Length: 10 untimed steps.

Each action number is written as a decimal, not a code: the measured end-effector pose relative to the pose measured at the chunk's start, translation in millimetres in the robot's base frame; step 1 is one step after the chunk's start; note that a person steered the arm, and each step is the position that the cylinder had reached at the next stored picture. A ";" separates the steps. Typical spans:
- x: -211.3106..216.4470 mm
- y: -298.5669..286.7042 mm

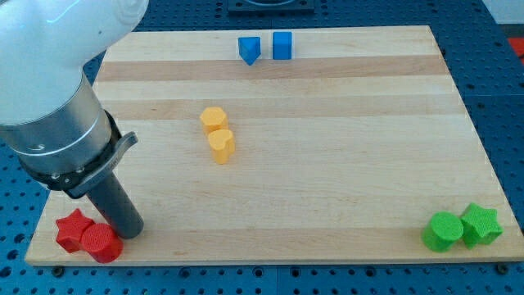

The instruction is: Move your arm towards the blue cube

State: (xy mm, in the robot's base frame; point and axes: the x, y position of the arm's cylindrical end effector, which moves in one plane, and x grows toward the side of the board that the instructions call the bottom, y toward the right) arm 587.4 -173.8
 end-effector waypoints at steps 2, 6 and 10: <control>-11.6 115.2; -67.0 148.6; -94.4 144.7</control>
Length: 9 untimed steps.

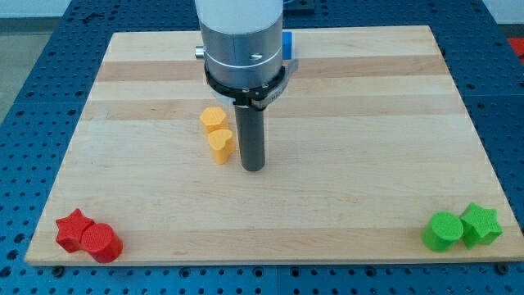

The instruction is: Move your arm towards the blue cube

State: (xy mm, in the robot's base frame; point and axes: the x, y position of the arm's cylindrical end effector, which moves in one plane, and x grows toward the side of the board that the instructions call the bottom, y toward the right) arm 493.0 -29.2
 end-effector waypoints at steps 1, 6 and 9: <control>0.0 -1.1; -126.5 79.9; -186.0 80.0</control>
